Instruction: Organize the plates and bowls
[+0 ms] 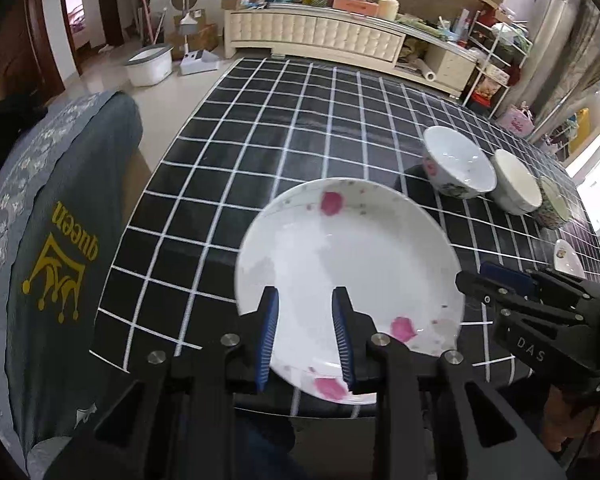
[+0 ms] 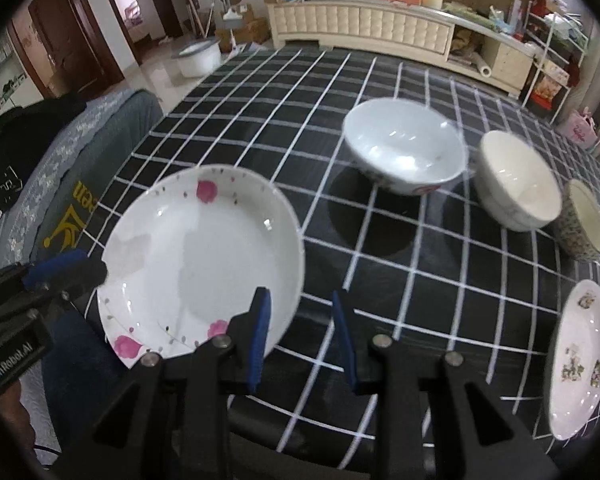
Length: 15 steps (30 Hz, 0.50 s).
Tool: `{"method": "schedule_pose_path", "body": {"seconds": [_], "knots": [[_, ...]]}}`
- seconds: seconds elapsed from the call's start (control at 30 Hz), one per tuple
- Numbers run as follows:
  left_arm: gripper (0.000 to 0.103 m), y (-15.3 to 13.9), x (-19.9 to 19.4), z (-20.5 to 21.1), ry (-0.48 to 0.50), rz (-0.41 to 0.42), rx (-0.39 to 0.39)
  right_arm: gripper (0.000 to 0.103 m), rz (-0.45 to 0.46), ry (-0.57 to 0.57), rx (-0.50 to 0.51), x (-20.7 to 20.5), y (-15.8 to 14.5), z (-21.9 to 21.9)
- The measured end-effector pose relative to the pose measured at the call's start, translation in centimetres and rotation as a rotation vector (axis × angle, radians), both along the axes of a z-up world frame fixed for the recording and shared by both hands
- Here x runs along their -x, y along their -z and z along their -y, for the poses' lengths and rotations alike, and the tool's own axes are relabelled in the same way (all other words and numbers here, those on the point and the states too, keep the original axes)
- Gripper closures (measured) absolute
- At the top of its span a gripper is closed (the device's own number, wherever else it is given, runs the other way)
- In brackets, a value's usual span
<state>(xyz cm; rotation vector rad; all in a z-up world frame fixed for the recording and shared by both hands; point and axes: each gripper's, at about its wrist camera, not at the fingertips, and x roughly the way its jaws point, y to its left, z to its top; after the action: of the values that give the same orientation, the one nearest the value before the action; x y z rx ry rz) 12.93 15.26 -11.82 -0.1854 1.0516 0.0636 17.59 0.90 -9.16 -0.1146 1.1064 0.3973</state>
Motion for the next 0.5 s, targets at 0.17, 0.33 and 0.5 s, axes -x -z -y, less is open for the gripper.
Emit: {"method": "schedule_pose_path", "body": {"seconds": [0.17, 0.33, 0.5], "knots": [[0.065, -1.2, 0.0, 2.3, 0.020, 0.030, 0.010, 0.054, 0.052, 0.054, -0.003, 0.3, -2.0, 2.6], [0.059, -2.6, 0.0, 5.3, 0.063, 0.079, -0.032, 0.039, 0.148, 0.103, 0.012, 1.1, -4.5, 5.3], [0.057, -3.9, -0.2, 8.4, 0.113, 0.116, -0.043, 0.030, 0.194, 0.140, 0.008, 2.0, -6.4, 7.9]]}}
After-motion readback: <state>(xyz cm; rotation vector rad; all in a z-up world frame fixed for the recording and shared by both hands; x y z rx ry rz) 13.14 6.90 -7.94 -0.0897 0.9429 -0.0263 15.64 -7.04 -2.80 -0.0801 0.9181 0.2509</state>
